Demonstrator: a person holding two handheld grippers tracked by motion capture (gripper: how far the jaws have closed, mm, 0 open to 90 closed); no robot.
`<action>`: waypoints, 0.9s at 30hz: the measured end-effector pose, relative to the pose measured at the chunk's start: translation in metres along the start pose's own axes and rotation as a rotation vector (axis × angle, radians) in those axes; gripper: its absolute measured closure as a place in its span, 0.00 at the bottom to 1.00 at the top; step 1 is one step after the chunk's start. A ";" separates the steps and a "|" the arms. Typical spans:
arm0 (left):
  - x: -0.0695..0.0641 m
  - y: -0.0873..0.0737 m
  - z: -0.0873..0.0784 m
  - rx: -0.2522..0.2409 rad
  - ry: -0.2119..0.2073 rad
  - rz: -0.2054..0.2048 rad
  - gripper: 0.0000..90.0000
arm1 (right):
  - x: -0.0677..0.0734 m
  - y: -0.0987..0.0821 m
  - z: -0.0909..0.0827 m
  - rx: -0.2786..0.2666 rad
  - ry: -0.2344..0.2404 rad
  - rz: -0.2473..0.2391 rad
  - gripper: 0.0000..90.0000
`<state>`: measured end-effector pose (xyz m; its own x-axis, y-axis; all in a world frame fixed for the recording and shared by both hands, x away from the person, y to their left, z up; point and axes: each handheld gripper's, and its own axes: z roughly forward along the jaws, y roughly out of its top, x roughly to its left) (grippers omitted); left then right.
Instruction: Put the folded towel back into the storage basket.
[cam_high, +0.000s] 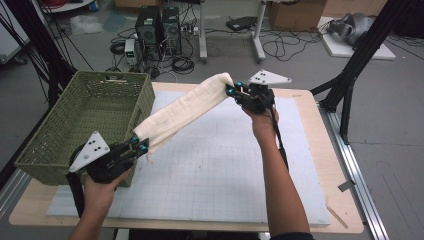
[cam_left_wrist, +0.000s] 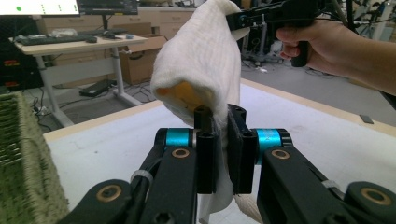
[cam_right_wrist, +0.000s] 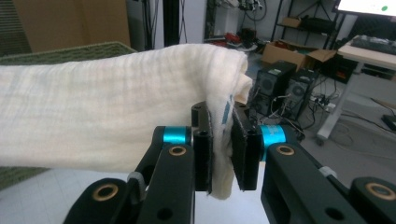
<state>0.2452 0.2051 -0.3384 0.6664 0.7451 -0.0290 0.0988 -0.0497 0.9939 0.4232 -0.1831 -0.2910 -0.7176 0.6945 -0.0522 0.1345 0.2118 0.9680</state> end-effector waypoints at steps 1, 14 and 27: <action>0.001 0.000 -0.002 -0.002 0.004 -0.001 0.92 | 0.002 0.002 0.004 -0.001 0.002 -0.004 0.89; 0.014 0.001 -0.027 -0.020 0.077 -0.018 0.93 | 0.023 0.031 0.060 0.016 0.037 -0.038 0.89; 0.026 0.001 -0.047 -0.033 0.143 -0.033 0.93 | 0.044 0.048 0.102 0.006 0.053 -0.041 0.89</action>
<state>0.2280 0.2553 -0.3330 0.5512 0.8330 -0.0482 0.0930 -0.0039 0.9957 0.4680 -0.0728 -0.2723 -0.7576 0.6480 -0.0787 0.1083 0.2437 0.9638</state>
